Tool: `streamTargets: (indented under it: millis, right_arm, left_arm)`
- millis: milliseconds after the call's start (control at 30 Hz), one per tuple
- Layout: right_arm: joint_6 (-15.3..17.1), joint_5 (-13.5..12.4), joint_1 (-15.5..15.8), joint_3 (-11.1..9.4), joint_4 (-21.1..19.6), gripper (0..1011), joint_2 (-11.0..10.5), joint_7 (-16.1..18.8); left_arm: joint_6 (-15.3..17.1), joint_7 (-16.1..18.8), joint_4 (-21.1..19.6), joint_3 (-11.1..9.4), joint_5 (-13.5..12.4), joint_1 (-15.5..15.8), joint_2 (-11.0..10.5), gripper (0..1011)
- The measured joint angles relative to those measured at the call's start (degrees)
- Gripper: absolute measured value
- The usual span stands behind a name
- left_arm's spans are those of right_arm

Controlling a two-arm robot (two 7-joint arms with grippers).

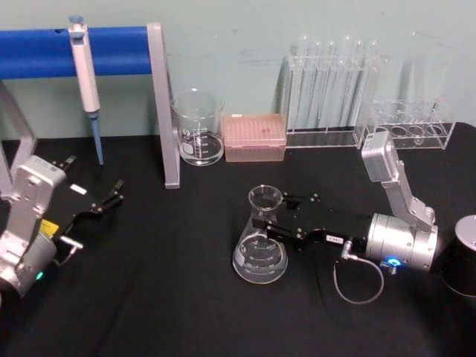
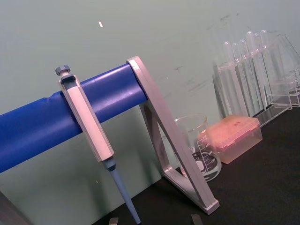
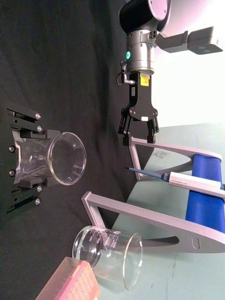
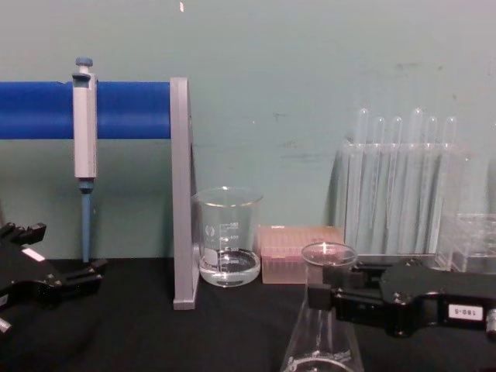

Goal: Grasp the erlenmeyer flask with one hand, shake it three times, then place it back.

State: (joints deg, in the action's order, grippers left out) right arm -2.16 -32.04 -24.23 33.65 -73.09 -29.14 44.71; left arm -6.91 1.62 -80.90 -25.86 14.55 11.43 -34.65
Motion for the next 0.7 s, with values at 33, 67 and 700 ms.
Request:
streamTargets:
  millis: [33,67,700]
  right_arm:
    - [0.0,0.0,0.0,0.0,0.0,449,0.0,0.0]
    - [0.0,0.0,0.0,0.0,0.0,449,0.0,0.0]
    - [0.0,-1.1,2.3,-2.5,-3.9,449,-0.9,-3.4]
  left_arm:
    - [0.0,0.0,0.0,0.0,0.0,0.0,0.0,1001]
    - [0.0,0.0,0.0,0.0,0.0,0.0,0.0,1001]
    - [0.0,0.0,0.0,0.0,0.0,0.0,0.0,1001]
